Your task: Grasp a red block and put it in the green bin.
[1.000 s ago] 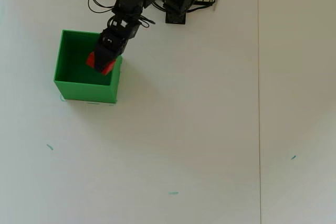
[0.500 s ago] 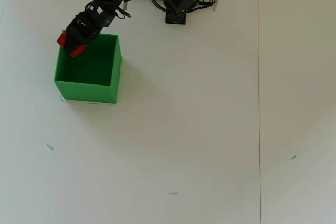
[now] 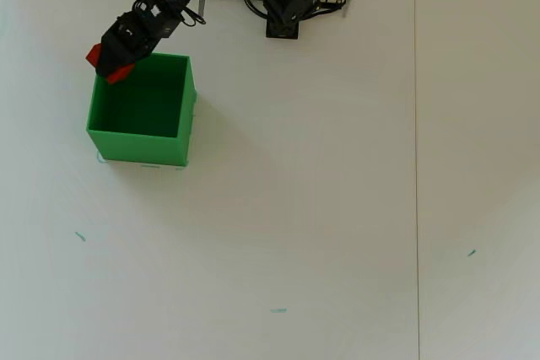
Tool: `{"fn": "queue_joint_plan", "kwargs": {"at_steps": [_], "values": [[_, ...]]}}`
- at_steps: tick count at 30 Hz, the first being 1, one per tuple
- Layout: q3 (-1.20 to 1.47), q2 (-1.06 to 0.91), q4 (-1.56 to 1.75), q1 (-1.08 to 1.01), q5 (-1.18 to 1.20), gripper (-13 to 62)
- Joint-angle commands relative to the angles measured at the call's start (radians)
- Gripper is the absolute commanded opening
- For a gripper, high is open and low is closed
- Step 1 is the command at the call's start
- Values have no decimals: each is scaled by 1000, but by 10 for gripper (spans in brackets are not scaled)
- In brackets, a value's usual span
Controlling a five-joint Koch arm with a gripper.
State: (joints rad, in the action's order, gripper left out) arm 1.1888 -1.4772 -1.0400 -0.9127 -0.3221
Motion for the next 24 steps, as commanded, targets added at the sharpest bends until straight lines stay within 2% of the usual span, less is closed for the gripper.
{"fn": "queue_joint_plan", "kwargs": {"at_steps": [1, 5, 8, 24], "values": [[-63, -15, 64, -11, -11, 271], [-61, -11, 81, -14, -31, 279], [-54, -9, 112, -14, -61, 330], [-11, -18, 141, 20, -94, 334]]}}
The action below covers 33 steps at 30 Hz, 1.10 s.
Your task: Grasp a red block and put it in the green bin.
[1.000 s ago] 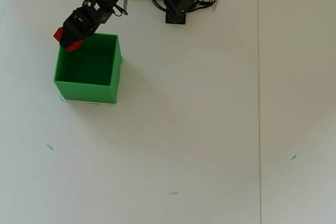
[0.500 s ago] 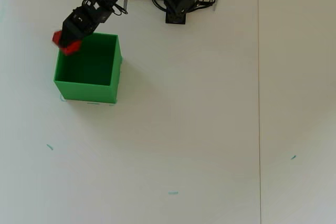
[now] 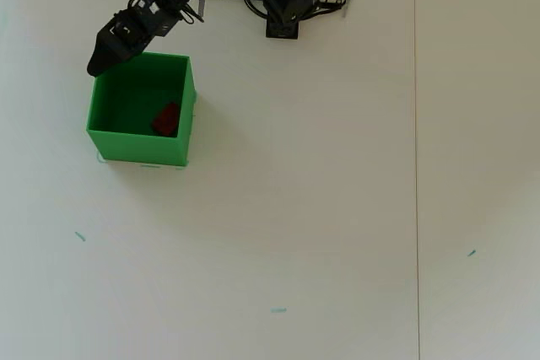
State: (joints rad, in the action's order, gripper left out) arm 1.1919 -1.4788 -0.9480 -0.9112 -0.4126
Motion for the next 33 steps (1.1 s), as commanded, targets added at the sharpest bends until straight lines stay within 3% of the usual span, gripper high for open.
{"fn": "queue_joint_plan", "kwargs": {"at_steps": [1, 8, 17, 22, 33], "values": [[-5, -25, 49, 48, -3, 334], [342, -255, 199, 310, 11, 330], [626, -538, 137, 699, 250, 329], [749, -657, 38, 776, 334, 329], [1336, -847, 140, 891, 348, 330]]}}
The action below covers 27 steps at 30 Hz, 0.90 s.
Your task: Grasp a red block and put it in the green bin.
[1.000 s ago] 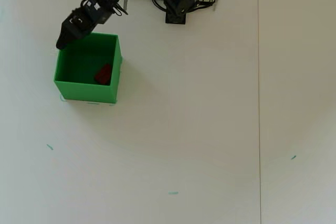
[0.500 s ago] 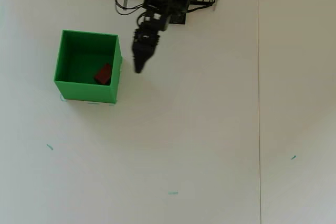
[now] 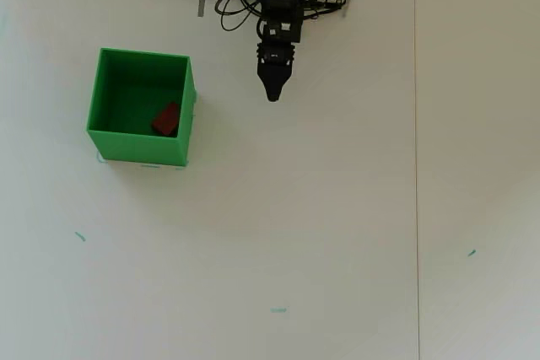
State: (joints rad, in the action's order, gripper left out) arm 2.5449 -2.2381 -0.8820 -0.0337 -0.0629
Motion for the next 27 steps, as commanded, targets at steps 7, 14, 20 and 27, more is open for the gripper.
{"fn": "queue_joint_plan", "kwargs": {"at_steps": [7, 14, 20, 27], "values": [[295, -91, 439, 54, -5, 330], [558, -92, 719, 67, -140, 332], [600, -92, 721, 103, -216, 339], [600, -92, 718, 95, -249, 338]]}}
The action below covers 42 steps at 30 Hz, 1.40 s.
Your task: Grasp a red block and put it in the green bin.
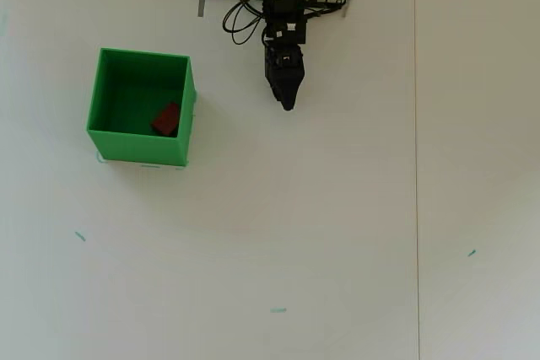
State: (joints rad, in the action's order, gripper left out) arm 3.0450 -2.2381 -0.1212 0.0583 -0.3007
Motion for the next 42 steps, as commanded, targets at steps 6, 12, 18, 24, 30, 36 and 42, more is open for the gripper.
{"fn": "queue_joint_plan", "kwargs": {"at_steps": [6, 12, 18, 24, 30, 36, 42], "values": [[98, -91, -40, -44, 46, 334], [98, -91, -40, -44, 46, 335], [98, -91, -40, -44, 46, 335], [98, -91, -40, -44, 46, 335], [98, -91, -40, -44, 46, 335], [98, -91, -40, -44, 46, 335], [98, -91, -40, -44, 46, 335]]}}
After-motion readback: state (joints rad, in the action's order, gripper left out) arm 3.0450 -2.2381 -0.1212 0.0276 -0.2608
